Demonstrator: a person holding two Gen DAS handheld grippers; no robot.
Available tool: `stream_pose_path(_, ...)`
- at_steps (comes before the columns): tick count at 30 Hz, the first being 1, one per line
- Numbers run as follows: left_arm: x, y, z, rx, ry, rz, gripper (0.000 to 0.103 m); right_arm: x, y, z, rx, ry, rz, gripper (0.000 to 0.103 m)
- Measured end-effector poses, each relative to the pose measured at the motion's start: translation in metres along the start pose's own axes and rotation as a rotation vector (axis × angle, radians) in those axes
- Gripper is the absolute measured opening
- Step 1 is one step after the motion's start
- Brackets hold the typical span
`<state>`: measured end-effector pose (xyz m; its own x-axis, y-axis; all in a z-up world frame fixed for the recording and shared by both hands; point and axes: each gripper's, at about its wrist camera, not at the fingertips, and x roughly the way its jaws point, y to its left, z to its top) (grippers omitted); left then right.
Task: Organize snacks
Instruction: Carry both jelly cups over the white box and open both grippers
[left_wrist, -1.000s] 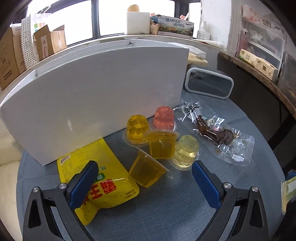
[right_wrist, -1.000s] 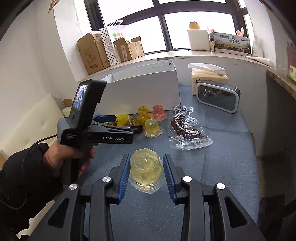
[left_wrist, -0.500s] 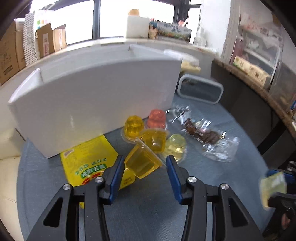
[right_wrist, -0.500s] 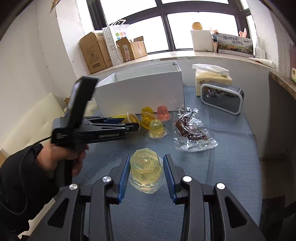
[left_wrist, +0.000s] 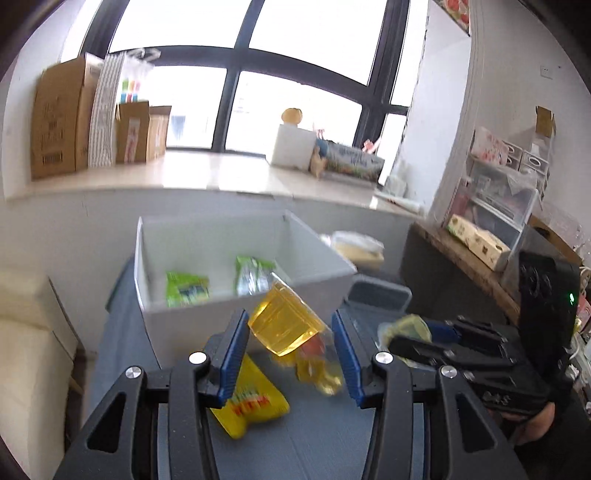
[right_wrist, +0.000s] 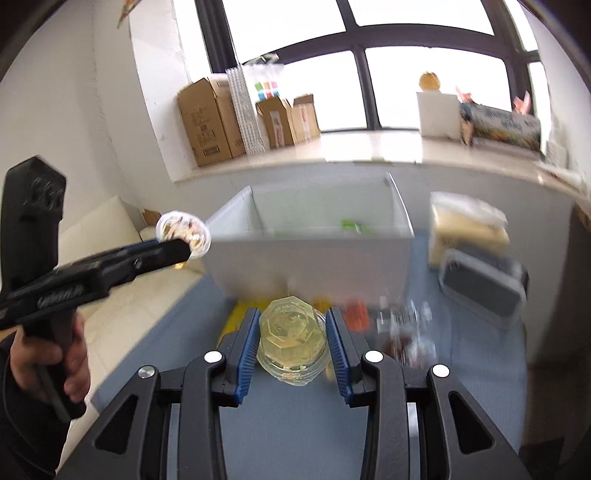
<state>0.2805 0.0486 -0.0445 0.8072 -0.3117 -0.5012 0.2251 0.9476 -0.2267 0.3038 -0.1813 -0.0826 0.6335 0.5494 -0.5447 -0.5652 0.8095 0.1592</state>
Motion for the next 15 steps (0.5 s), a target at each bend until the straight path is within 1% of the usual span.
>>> stream_pose_path(3,0.010,0.015,0.027,-0.003,-0.020,0.020,0.051,0.022,-0.003,0.034,-0.015,-0.012,0.007,0.039)
stream_pose_path(5,0.019,0.028,0.043,-0.002,-0.027,0.042,0.051,0.044,-0.007,0.057,-0.027,-0.011,-0.007,0.039)
stream_pose_path(8,0.045,0.046,0.063,-0.002,-0.009,0.065,0.051,0.076,-0.019,0.082,-0.009,-0.002,0.006,0.039)
stream_pose_path(11,0.078,0.064,0.070,0.004,0.037,0.105,0.051,0.109,-0.031,0.092,-0.012,0.044,-0.022,0.039)
stream_pose_path(14,0.103,0.076,0.064,0.005,0.088,0.138,0.052,0.134,-0.042,0.092,-0.008,0.087,-0.068,0.040)
stream_pose_path(15,0.108,0.079,0.061,0.001,0.099,0.143,0.058,0.142,-0.046,0.091,-0.001,0.113,-0.083,0.047)
